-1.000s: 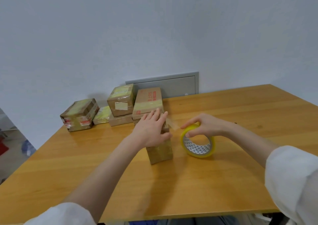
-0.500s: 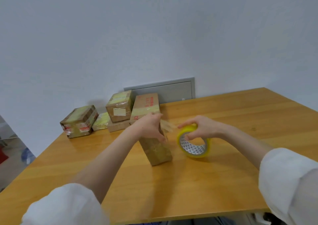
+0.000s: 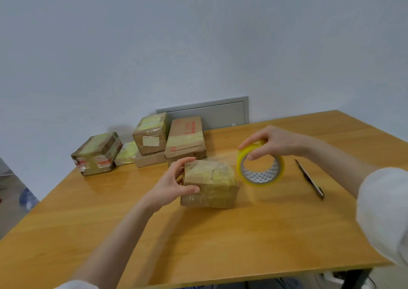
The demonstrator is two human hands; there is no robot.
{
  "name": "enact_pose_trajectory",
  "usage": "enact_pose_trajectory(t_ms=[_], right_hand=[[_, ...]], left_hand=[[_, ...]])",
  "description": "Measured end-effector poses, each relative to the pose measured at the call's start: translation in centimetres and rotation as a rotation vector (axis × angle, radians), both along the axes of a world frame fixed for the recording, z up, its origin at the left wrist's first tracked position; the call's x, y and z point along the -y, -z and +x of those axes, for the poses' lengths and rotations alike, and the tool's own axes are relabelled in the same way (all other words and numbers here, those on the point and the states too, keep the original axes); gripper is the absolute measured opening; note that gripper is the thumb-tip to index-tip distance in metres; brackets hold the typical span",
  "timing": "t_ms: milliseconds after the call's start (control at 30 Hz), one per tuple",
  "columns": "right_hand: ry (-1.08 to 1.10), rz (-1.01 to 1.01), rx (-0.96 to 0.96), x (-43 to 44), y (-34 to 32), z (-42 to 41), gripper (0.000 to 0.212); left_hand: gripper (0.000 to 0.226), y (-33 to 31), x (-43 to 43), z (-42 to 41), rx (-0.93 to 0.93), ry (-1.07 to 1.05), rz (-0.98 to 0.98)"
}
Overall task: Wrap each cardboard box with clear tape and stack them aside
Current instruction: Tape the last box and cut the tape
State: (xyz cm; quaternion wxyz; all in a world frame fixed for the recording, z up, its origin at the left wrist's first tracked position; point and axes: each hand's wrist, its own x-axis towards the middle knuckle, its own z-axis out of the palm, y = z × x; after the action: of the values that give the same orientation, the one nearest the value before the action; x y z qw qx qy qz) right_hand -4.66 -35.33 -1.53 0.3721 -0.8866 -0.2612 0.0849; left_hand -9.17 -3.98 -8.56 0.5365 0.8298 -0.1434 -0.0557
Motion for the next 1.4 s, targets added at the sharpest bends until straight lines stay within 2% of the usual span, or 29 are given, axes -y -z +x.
enact_pose_trajectory(t_ms=[367,600,800,833,933,1000,1100,1267,1400], right_hand=[[-0.075,-0.190,0.001,-0.7,0.2,1.9,0.025],[-0.035,-0.267,0.016,-2.7,2.0,2.8,0.024],[-0.016,-0.324,-0.005,-4.9,2.9,3.7,0.022],[-0.019,-0.341,-0.010,-5.2,3.2,3.8,0.023],[-0.017,-0.377,-0.009,-5.9,3.8,3.9,0.026],[-0.021,-0.420,-0.002,-6.4,3.8,3.8,0.029],[-0.017,-0.442,0.007,-6.6,3.6,3.5,0.032],[-0.024,-0.461,0.028,-6.4,3.7,3.1,0.037],[0.030,-0.399,0.017,-4.5,3.4,2.9,0.056]], left_hand=[[0.083,1.4,-1.8,0.2,-0.005,0.006,-0.040],[0.060,1.3,-2.6,0.2,0.016,0.030,0.048],[0.060,0.7,-3.0,-0.4,0.004,0.026,0.388],[0.064,0.6,-2.6,-0.7,0.043,-0.002,0.498],[0.089,-0.1,0.3,-1.3,0.228,-0.087,0.987],[0.099,-0.2,3.3,-1.4,0.218,-0.157,1.133],[0.099,0.5,7.1,-0.9,0.219,-0.206,1.219],[0.080,1.1,8.6,-0.2,0.328,-0.102,1.173],[0.083,0.7,8.5,-0.1,0.270,-0.092,1.162]])
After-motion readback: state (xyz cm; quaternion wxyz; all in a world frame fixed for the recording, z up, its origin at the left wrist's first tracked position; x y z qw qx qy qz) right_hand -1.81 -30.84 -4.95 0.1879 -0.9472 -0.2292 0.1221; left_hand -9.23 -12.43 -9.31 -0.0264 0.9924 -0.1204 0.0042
